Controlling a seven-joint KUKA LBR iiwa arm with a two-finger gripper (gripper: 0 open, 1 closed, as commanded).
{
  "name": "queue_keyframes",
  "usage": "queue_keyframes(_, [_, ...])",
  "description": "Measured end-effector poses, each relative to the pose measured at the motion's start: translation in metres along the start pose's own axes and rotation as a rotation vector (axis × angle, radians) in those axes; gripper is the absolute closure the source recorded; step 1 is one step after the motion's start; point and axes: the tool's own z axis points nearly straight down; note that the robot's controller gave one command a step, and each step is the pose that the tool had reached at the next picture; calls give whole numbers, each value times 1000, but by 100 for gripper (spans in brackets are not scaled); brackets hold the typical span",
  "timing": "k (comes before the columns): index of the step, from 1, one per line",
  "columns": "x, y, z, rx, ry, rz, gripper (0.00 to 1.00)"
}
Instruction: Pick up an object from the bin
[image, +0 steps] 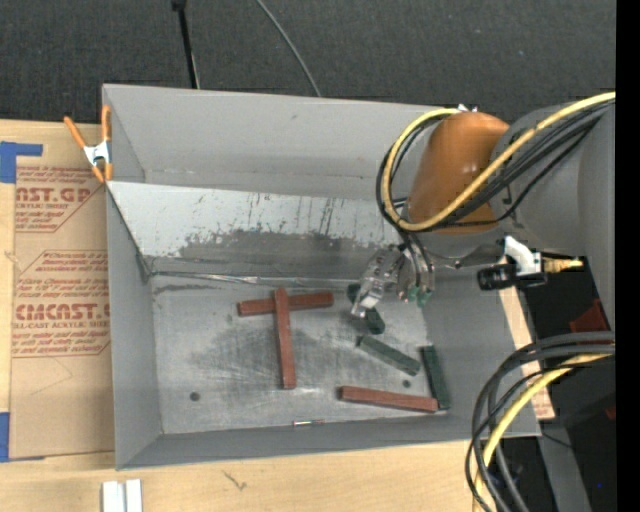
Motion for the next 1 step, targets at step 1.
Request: queue_keyframes(1, [-2, 1, -33, -2, -7, 0, 100])
